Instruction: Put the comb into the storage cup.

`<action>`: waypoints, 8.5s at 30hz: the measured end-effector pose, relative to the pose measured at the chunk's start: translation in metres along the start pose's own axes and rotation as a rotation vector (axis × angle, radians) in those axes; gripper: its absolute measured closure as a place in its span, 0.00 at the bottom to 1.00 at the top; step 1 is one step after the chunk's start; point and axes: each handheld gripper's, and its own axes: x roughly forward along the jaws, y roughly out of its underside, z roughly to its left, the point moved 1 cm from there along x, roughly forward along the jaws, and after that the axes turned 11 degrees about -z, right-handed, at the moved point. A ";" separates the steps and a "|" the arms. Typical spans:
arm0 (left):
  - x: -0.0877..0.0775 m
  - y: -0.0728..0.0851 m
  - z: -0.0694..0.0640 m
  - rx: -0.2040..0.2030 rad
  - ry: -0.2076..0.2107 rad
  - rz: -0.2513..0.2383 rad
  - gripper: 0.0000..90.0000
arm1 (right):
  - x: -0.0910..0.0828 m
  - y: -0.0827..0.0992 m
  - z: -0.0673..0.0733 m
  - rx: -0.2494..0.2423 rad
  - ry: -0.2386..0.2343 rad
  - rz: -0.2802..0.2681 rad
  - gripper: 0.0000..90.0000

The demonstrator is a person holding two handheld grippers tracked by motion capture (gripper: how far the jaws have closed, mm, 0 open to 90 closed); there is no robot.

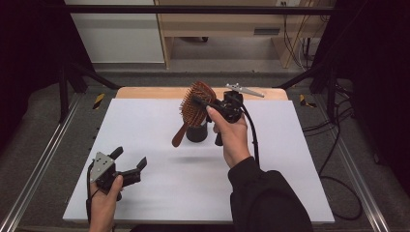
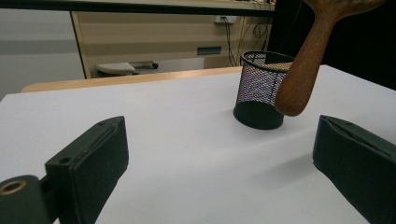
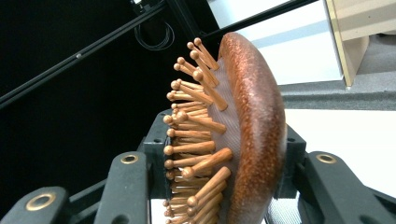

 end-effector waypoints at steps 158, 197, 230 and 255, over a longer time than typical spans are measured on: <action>0.004 0.003 -0.002 0.065 0.046 0.001 0.03 | 0.039 -0.035 -0.040 -0.167 0.184 0.000 0.57; 0.006 0.005 -0.010 0.093 0.074 0.028 0.03 | 0.054 0.008 -0.066 -0.085 0.189 0.092 0.56; 0.007 0.005 -0.011 0.096 0.085 0.031 0.03 | 0.066 0.006 -0.083 -0.094 0.224 0.120 0.49; 0.008 0.005 -0.012 0.102 0.095 0.037 0.03 | 0.062 0.005 -0.085 -0.124 0.223 0.155 0.42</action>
